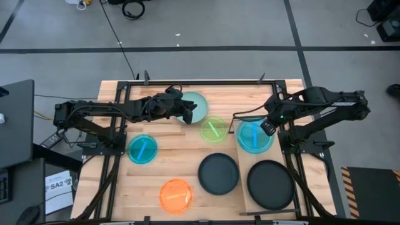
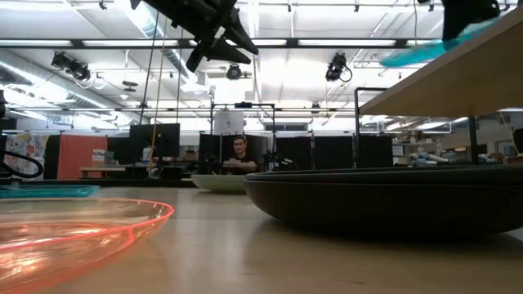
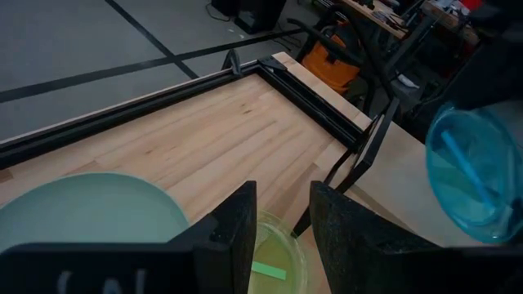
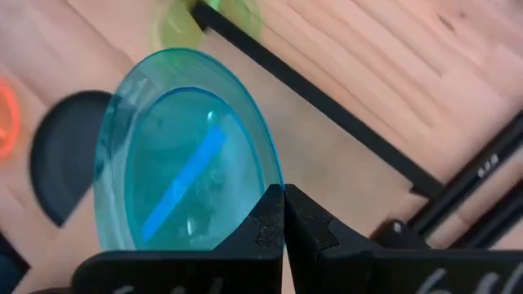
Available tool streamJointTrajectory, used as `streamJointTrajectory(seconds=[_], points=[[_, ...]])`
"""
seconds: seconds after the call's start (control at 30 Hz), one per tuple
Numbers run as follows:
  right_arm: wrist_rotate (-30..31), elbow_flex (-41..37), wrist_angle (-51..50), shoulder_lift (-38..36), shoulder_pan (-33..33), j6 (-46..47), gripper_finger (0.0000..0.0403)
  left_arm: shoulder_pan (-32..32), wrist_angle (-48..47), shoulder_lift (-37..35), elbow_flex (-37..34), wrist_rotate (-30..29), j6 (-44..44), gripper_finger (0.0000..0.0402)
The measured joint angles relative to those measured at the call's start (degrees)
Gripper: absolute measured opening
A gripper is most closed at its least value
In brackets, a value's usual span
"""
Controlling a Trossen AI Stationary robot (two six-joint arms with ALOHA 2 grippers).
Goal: Place and stack plates onto a shelf
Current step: Put the right blue plate on the shelf
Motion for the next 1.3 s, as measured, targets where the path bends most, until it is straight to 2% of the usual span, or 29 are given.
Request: streamJointTrajectory(seconds=[0.57, 1.3], points=[[-1.6, -11.6, 3.2, -4.5, 0.0, 2.1, 0.0007, 0.0, 0.0, 0.0, 0.0, 0.0, 0.0, 0.0121], [-1.6, -14.2, 3.8, -4.5, -0.1, 1.9, 0.0027, 0.0, 0.0, 0.0, 0.0, 0.0, 0.0, 0.0121]])
